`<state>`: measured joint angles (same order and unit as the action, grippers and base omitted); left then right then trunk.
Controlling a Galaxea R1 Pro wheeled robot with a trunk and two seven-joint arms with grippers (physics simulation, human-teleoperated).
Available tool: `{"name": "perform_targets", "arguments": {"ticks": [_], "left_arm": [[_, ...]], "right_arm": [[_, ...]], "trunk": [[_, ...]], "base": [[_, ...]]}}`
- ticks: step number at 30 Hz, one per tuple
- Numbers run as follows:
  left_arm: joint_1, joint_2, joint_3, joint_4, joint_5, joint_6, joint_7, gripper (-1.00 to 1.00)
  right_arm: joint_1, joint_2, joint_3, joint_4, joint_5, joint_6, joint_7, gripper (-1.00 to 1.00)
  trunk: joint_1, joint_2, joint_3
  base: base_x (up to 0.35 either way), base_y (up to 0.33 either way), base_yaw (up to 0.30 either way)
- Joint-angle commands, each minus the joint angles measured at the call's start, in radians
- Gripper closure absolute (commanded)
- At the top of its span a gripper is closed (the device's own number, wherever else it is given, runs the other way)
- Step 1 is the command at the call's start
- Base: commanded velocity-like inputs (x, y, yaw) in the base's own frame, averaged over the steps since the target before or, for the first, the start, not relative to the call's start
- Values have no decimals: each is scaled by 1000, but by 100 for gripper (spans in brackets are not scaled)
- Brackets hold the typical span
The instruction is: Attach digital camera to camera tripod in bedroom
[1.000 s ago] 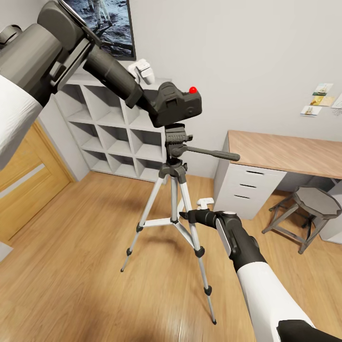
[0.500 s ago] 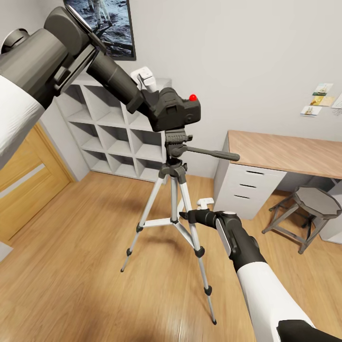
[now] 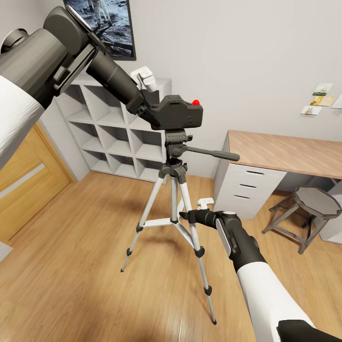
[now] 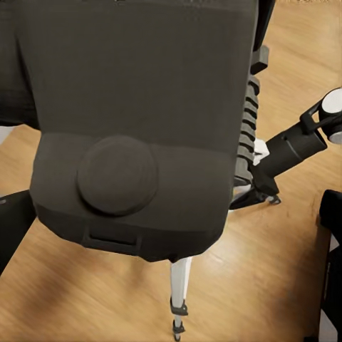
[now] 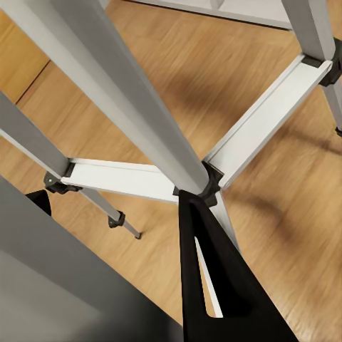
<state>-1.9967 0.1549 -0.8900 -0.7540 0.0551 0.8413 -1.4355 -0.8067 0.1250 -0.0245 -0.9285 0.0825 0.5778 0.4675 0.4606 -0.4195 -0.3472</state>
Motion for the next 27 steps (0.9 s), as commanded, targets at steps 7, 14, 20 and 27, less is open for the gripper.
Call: {"name": "perform_targets", "arguments": {"ticks": [7, 14, 20, 27], "left_arm": [[-2, 1, -2, -1, 5, 12, 0, -100], [-2, 10, 13, 4, 6, 12, 4, -100], [-2, 119, 230, 11, 5, 20, 62, -100], [20, 274, 339, 29, 10, 84, 188, -100]], "right_arm": [[0, 1, -3, 0, 21, 5, 8, 100], [0, 1, -3, 0, 21, 5, 8, 100], [0, 1, -3, 0, 22, 5, 7, 100], [0, 1, -3, 0, 22, 6, 8, 100]], "trunk": [[1, -1, -2], [1, -1, -2], [1, -1, -2], [1, -1, -2]], "base": [[0, 0, 0], [0, 0, 0], [0, 0, 0], [0, 0, 0]]}}
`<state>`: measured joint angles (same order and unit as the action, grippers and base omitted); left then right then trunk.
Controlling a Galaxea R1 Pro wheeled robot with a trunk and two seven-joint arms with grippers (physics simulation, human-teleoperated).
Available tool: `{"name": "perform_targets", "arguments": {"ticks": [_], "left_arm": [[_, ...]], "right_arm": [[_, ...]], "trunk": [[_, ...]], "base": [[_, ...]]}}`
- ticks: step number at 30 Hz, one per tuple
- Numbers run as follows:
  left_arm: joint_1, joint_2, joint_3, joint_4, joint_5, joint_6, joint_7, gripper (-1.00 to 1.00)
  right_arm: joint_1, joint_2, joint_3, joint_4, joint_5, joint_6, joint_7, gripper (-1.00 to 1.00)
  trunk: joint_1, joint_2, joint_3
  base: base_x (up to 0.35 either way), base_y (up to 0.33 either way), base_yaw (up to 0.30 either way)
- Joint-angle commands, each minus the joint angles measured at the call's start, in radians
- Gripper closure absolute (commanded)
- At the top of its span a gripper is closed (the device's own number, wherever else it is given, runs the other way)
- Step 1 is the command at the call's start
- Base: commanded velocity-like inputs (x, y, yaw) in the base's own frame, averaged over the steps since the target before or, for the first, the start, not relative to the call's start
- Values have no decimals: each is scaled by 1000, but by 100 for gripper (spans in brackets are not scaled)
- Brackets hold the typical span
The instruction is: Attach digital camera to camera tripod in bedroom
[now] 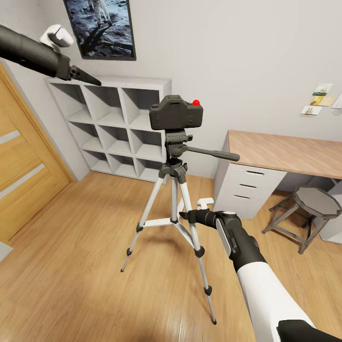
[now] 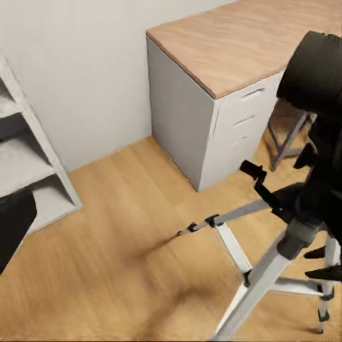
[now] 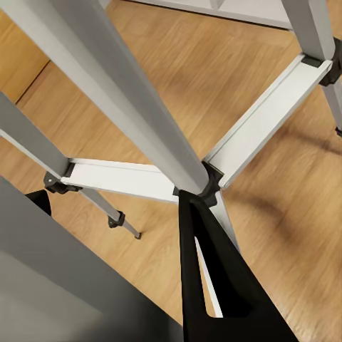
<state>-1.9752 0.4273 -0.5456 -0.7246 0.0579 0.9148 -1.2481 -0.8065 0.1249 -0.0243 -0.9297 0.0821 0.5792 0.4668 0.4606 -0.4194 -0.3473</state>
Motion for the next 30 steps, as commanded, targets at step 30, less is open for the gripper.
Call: {"name": "perform_targets", "arguments": {"ticks": [30], "left_arm": [[1364, -58, 16, 724, 428, -711, 402, -100]], "right_arm": [[0, 0, -3, 2, 22, 4, 9, 100]], "trunk": [[1, -1, -2]], "base": [[0, 0, 0]]}}
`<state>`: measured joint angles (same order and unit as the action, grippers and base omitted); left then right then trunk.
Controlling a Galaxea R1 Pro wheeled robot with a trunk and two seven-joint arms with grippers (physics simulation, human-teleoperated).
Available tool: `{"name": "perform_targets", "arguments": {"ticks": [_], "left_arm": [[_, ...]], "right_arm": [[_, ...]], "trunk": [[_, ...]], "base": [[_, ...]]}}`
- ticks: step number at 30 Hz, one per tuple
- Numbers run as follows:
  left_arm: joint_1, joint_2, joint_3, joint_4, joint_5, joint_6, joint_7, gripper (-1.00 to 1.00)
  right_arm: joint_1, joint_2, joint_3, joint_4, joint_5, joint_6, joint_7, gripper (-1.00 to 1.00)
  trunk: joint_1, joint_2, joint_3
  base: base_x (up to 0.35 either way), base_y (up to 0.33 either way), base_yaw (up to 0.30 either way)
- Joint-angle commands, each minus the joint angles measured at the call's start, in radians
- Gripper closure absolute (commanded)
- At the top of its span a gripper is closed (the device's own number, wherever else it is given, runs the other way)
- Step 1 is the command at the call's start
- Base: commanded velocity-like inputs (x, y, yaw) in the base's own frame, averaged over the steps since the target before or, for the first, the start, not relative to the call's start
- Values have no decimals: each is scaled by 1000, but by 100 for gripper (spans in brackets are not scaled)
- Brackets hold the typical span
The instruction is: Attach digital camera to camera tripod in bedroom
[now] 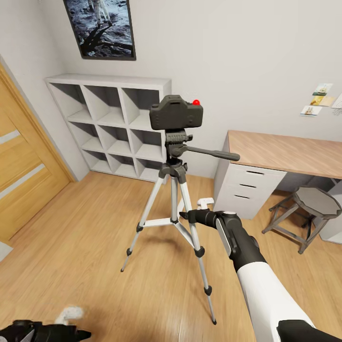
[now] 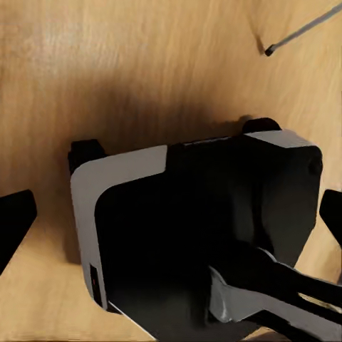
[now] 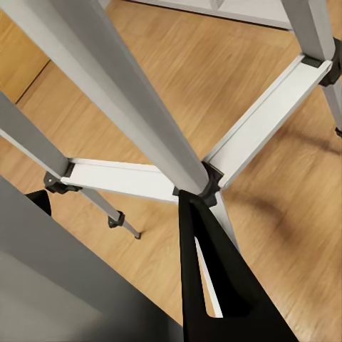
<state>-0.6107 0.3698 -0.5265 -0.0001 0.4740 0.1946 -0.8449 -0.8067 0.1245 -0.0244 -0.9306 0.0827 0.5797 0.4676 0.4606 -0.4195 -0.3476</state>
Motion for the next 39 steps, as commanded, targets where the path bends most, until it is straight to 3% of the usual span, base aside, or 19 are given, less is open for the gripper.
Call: {"name": "perform_targets", "arguments": {"ticks": [1, 2, 3, 4, 5, 7, 10, 14, 17, 18, 21, 26, 39], "left_arm": [[37, -27, -3, 0, 44, -3, 127, -100], [73, -58, -3, 0, 72, -12, 259, -100], [89, -74, -2, 0, 83, -16, 324, -100], [118, -107, -3, 0, 105, -25, 446, -100], [131, -123, -3, 0, 114, -31, 502, -100], [169, -182, -2, 0, 148, -57, 680, -100], [219, -233, -1, 0, 190, -74, 793, -100], [269, -258, -1, 1, 264, -76, 850, -100], [301, -263, 0, 2, 363, -75, 927, -100], [311, -264, -1, 2, 412, -75, 959, -100], [329, -265, -1, 2, 514, -80, 1002, -100], [345, -266, -1, 2, 567, -85, 1019, -100], [351, -268, -1, 1, 586, -103, 1023, -100]], "right_arm": [[0, 1, -3, 4, 22, 4, 8, 100], [0, 0, -3, 4, 22, 4, 8, 100], [0, 0, -3, 4, 22, 4, 8, 100], [0, 0, -4, 6, 22, 5, 8, 100], [0, 0, -4, 7, 22, 5, 9, 100], [0, 0, -4, 10, 22, 5, 9, 100], [0, 0, -5, 11, 22, 5, 9, 100], [0, 0, -5, 12, 22, 8, 11, 100], [0, 0, -5, 13, 22, 11, 11, 100], [0, 0, -5, 13, 22, 11, 11, 100], [0, 0, -4, 13, 22, 12, 11, 100], [0, 0, -3, 13, 22, 14, 10, 100], [0, 0, -5, 13, 22, 13, 10, 100]], "trunk": [[1, -1, -2], [1, -1, -2], [1, -1, -2], [1, -1, -2], [1, -1, -2], [1, -1, -2], [1, -1, -2], [1, -1, -2], [1, -1, -2], [1, -1, -2], [1, -1, -2], [1, -1, -2], [1, -1, -2]], "base": [[0, 0, 0], [0, 0, 0], [0, 0, 0], [0, 0, 0], [0, 0, 0], [0, 0, 0], [0, 0, 0], [0, 0, 0], [0, 0, 0], [0, 0, 0], [0, 0, 0], [0, 0, 0], [0, 0, 0]]}}
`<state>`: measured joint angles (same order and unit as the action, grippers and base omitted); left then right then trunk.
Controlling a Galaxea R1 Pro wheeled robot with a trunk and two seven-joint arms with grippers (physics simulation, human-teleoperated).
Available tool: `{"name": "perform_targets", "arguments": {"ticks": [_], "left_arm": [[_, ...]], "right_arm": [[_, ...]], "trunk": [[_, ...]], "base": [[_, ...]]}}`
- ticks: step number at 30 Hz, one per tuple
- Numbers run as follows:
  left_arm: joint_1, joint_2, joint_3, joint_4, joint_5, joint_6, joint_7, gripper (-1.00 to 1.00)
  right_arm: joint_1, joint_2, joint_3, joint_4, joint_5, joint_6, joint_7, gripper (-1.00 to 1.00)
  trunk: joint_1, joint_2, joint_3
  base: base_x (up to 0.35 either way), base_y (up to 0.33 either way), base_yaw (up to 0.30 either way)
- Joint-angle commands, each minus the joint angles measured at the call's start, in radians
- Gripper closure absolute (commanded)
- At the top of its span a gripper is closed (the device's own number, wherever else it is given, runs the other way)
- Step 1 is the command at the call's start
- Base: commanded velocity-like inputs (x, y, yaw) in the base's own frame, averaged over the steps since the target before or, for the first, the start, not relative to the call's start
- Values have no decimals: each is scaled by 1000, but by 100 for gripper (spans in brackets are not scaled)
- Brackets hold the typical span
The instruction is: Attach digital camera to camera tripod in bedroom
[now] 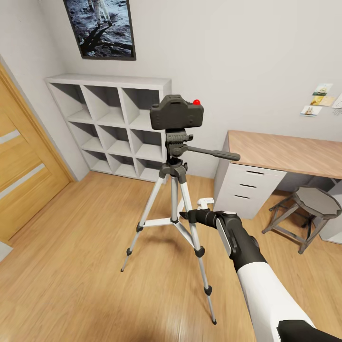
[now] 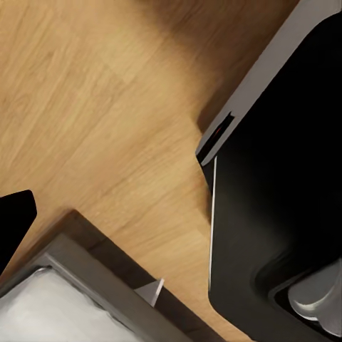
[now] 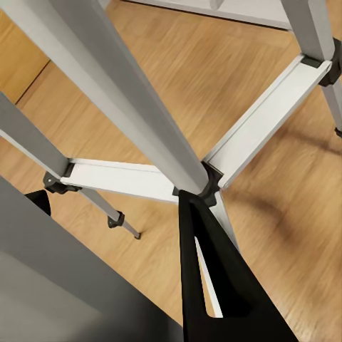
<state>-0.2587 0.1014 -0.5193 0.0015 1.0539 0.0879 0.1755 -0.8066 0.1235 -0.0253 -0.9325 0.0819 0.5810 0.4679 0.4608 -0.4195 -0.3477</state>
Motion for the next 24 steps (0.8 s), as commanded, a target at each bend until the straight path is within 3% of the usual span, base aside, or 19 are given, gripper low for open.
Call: {"name": "perform_targets", "arguments": {"ticks": [1, 13, 14, 20, 24], "left_arm": [[-1, 0, -8, 0, 7, 1, 3, -100], [-1, 0, -8, -1, 9, -5, 4, -100], [-1, 0, -8, -1, 9, -5, 4, -100], [-1, 0, -8, -1, 9, -10, 4, -100], [-1, -3, -8, 0, 9, -49, 4, -100]], "right_arm": [[0, 1, -4, 15, 22, 11, 10, 100], [0, 1, -4, 19, 22, 7, 10, 100], [0, 1, -4, 20, 22, 6, 10, -100], [0, 1, -4, 30, 22, 5, 11, -100], [0, 1, -4, 31, 22, 5, 11, -100]], "trunk": [[1, -1, -2], [1, -1, -2], [1, -1, -2], [1, -1, -2], [1, -1, -2]], "base": [[0, 0, 0], [0, 0, 0], [0, 0, 0], [0, 0, 0], [0, 0, 0]]}}
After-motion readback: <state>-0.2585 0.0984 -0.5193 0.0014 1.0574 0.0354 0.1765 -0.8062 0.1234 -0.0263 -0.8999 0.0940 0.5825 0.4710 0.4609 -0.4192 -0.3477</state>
